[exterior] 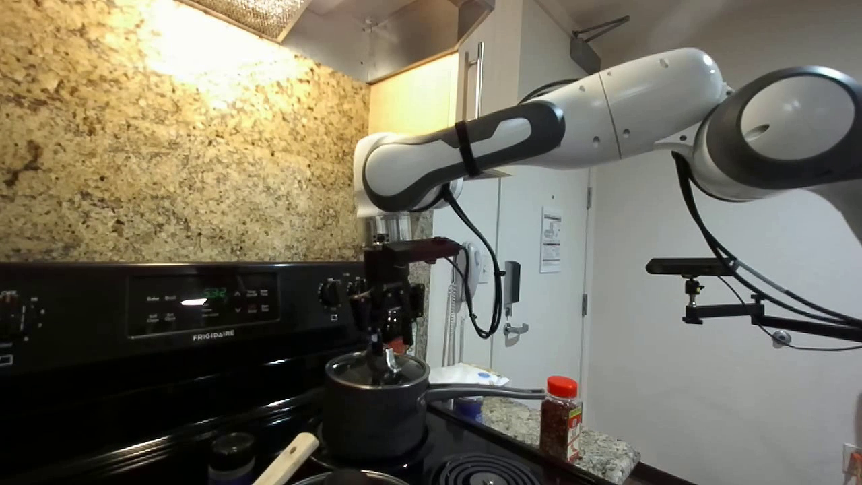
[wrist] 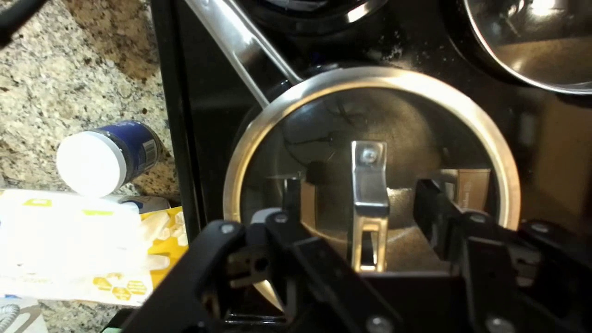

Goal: Put the right lid on the right black pot

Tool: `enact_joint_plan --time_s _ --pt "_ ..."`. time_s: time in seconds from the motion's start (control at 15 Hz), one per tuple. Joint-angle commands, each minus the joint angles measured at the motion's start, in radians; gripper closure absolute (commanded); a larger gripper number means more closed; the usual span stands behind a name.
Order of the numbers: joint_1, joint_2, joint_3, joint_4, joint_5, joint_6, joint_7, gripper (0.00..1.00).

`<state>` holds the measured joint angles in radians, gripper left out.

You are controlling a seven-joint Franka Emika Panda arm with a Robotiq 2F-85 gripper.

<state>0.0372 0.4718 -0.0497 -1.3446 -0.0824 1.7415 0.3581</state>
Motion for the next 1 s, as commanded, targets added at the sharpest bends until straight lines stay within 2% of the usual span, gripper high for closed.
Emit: enact_joint_plan --time_s 0.0,0.33,0.6,0.93 --pt "0.008 -0.078 0.009 -0.051 0.020 -0.042 -0.018 0.03" --pt "0.044 -0.217 0.021 -0.152 -0.021 -0.020 -0.011 0.00" --pt "0.063 -0.389 0.033 -0.351 -0.052 0.014 0.007 0.00" --pt "0.052 -0.611 0.066 -0.610 -0.069 0.005 0.013 0.00"
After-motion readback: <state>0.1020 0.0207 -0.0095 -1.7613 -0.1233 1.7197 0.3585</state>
